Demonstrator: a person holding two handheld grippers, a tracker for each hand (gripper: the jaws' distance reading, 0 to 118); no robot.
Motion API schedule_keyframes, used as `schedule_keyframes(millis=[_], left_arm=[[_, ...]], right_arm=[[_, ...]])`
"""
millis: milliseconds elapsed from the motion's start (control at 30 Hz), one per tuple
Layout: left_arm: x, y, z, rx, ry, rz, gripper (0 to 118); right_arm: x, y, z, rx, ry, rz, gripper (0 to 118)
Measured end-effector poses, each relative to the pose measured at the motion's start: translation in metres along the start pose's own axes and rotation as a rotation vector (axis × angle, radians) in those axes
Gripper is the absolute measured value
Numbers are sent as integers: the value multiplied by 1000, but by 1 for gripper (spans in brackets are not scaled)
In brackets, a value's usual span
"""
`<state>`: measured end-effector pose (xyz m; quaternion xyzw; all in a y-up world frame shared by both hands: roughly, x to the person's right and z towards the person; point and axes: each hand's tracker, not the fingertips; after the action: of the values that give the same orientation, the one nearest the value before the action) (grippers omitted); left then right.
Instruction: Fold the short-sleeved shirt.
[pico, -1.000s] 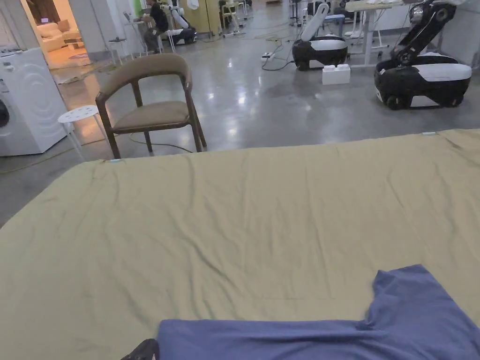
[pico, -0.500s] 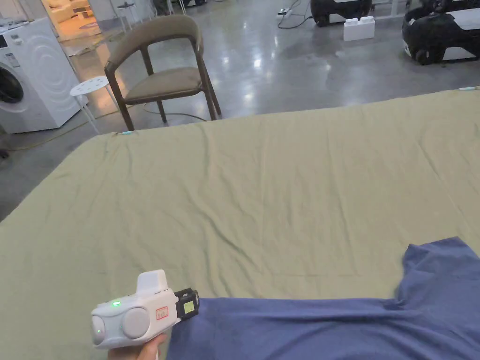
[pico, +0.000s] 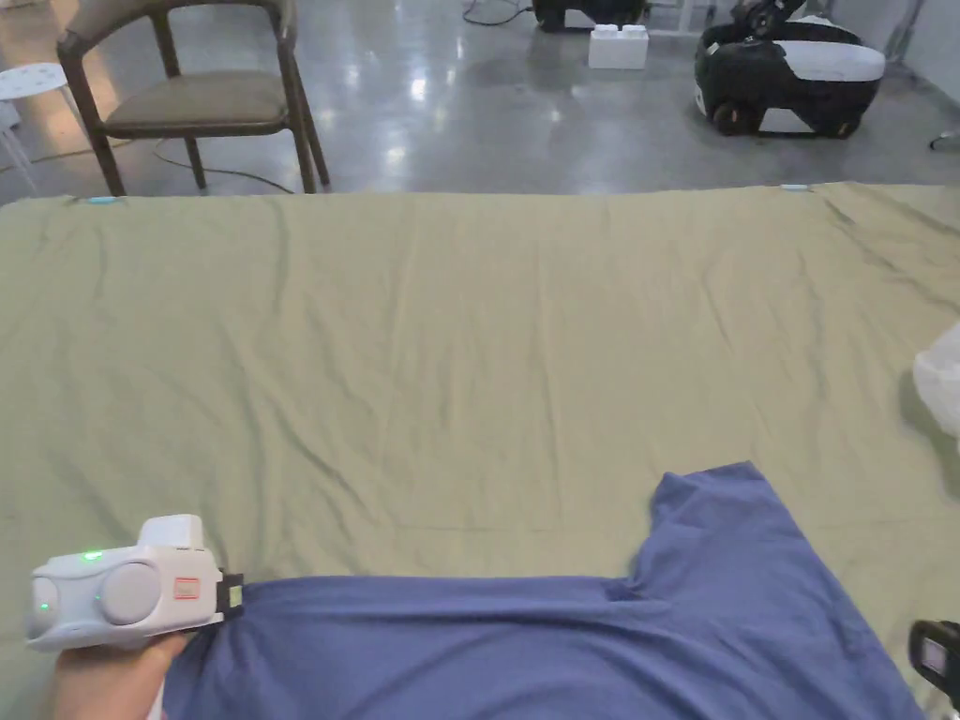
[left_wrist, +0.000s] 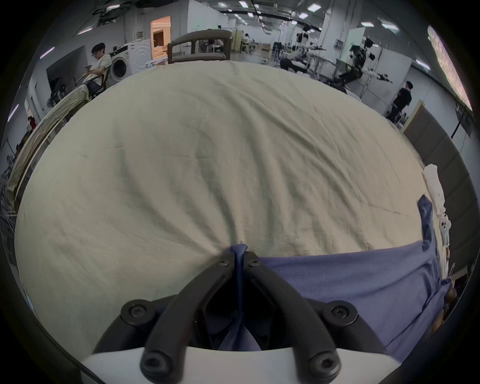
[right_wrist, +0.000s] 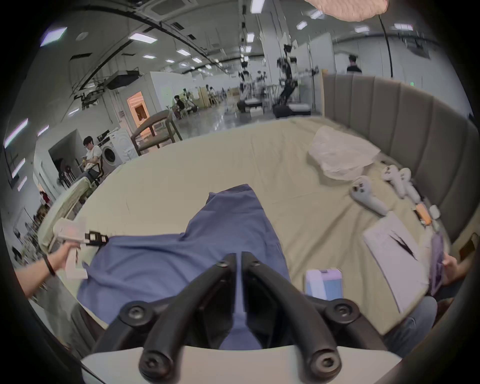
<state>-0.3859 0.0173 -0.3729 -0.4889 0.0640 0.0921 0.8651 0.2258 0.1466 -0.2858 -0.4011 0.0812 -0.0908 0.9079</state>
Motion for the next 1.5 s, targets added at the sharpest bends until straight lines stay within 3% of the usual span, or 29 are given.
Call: schedule_keyframes(millis=[67,100,200,267,333,367,400,433,500,633,700,767,1000,1167,1333,1367,1433,1467,1500], left_arm=[[0,4,-1,-17,2,4,1],[1,5,-1,-25,5,-2,1],[4,5,0,-35,12,-27,1],[6,5,0,-40,16,-36,1],[6,9,0,-56,17,-45,1],[7,11,0,-64,18,-50,1],[7,12,-2,-71,19,-57,1],[8,12,-2,-72,22,-63,1],[11,9,-2,-63,30,-102,1],[7,12,17,-42,11,-96,1],[2,7,47,36,-36,-101,1],[-5,-7,80,89,-80,-112,1],[-32,-120,176,196,-160,-82,1],[-47,-194,191,137,-192,14,1],[-51,-224,181,91,-167,-11,2],[-53,-226,180,97,-181,7,10],[-54,-225,181,110,-169,14,54],[-55,-222,183,128,-138,6,76],[-55,-220,188,162,-114,-10,83]], right_arm=[[10,27,-53,-124,10,-12,67],[15,36,-81,-171,16,-9,83],[20,48,-144,-288,-119,21,82],[28,49,-179,-350,-193,62,80],[44,46,-207,-413,-253,84,69],[45,44,-209,-400,-227,66,69],[40,44,-202,-380,-231,64,61],[35,42,-195,-362,-238,81,46],[28,39,-186,-319,-210,181,0],[26,36,-168,-277,-189,130,0],[25,38,-137,-209,-122,80,0],[22,33,-101,-144,-97,113,0],[15,-52,18,-46,-50,75,0],[31,-126,50,-100,-52,-15,0],[33,-158,52,-123,-73,-63,0],[31,-160,52,-120,-76,-64,0],[30,-160,49,-116,-79,-51,5],[26,-159,48,-110,-91,-21,19],[21,-159,49,-104,-107,16,55]])
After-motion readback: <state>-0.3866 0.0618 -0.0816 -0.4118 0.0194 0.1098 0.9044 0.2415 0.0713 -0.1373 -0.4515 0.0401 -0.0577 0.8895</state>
